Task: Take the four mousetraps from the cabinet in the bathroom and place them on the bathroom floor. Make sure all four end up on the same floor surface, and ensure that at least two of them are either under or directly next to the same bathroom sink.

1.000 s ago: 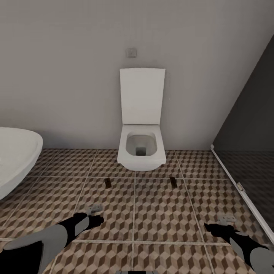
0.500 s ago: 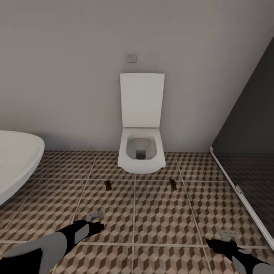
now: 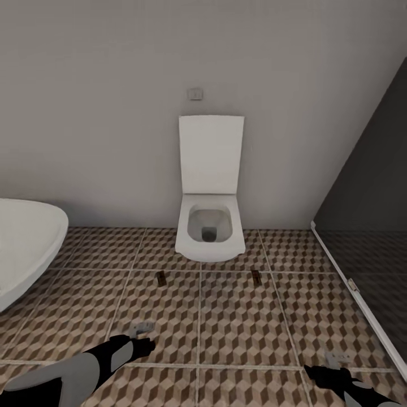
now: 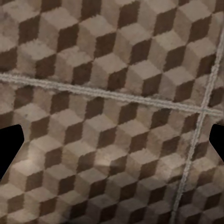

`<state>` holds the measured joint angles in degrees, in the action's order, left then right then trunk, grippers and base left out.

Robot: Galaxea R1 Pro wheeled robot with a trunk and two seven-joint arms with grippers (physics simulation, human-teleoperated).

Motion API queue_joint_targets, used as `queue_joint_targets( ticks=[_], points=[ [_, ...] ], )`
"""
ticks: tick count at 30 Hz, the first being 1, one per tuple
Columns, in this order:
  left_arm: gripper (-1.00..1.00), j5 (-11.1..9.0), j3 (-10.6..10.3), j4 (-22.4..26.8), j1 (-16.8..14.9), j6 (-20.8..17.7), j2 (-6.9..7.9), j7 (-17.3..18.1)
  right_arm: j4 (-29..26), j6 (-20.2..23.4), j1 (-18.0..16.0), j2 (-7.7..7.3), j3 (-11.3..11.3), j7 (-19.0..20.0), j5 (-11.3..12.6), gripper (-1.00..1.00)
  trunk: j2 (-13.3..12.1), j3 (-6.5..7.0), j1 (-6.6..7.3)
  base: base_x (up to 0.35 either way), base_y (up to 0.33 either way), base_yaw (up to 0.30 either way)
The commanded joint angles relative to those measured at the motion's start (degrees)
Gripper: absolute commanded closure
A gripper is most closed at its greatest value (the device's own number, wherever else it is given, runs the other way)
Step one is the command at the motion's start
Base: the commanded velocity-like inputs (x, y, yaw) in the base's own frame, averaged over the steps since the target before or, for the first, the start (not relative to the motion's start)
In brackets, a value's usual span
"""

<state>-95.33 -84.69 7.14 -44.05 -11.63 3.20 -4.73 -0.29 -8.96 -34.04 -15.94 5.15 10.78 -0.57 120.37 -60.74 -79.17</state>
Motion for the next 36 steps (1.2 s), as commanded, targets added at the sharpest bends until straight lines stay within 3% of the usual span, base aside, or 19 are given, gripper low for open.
queue_joint_targets(
  ticks=[1,21,36],
  points=[
    [-1.0,-0.4,-0.3,0.2,0.1,-0.1,0.07,-0.5,0.1,-0.2,0.2,0.14,0.5,0.3,-0.1,-1.0,-0.4,0.14,0.23,0.0,0.0,0.0],
    [-1.0,-0.4,-0.3,0.1,5.7,3.6,0.14,-0.5,0.3,-0.9,6.0,3.5,0.5,-0.2,-3.8,-1.0,-8.4,3.74,4.63,0.0,0.0,0.0],
    [-1.0,-0.4,-0.3,-0.3,10.8,4.9,0.32,-0.5,0.4,-1.2,11.4,5.06,0.5,-7.9,-4.2,-1.0,-14.4,6.43,7.92,0.0,0.0,0.0]
  ],
)
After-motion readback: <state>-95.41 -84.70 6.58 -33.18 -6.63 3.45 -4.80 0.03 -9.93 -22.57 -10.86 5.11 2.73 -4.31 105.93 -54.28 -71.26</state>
